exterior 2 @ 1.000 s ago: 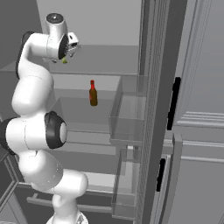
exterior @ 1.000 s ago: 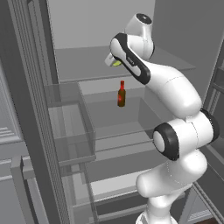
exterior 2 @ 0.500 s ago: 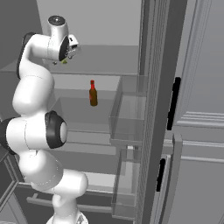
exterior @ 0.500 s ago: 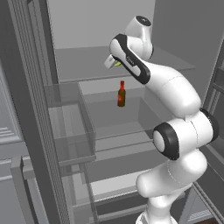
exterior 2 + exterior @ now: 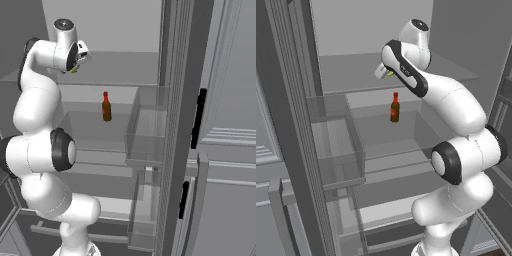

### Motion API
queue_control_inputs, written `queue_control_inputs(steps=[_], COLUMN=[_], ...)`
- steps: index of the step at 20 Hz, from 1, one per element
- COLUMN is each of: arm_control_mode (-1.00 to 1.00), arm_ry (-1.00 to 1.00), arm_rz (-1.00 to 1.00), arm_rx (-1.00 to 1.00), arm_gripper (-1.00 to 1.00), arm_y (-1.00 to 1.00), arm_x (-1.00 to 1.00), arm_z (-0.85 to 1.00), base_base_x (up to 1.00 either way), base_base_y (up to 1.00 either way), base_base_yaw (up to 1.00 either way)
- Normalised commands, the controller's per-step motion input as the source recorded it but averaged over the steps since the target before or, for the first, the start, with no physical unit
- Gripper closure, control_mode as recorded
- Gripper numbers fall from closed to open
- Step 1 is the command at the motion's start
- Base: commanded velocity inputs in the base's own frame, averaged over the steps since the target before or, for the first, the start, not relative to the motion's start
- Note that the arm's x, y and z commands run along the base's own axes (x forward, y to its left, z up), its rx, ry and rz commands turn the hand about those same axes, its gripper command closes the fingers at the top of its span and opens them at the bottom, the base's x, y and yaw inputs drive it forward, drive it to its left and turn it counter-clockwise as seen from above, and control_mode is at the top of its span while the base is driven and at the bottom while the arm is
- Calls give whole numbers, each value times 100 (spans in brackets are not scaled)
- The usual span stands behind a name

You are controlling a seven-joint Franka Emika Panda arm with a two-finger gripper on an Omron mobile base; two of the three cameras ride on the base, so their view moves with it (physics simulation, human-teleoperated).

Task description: Grab a lemon wedge from the fridge and one ice cube from the ice bowl, and put them in the glass of lemonade.

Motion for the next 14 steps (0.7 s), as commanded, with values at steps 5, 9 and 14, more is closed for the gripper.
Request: queue_control_inputs(steps=[5, 9, 14], arm_control_mode=[-100, -100, -100], arm_ry=[5, 2, -1], arm_rz=[0, 0, -1], arm_rx=[0, 0, 6], arm_gripper=[100, 100, 100], arm_y=[0, -3, -29], arm_x=[-1, -28, -66], arm_z=[-1, -8, -3], base_base_x=[0, 0, 0], base_base_y=[0, 0, 0], base_base_yaw=[0, 0, 0])
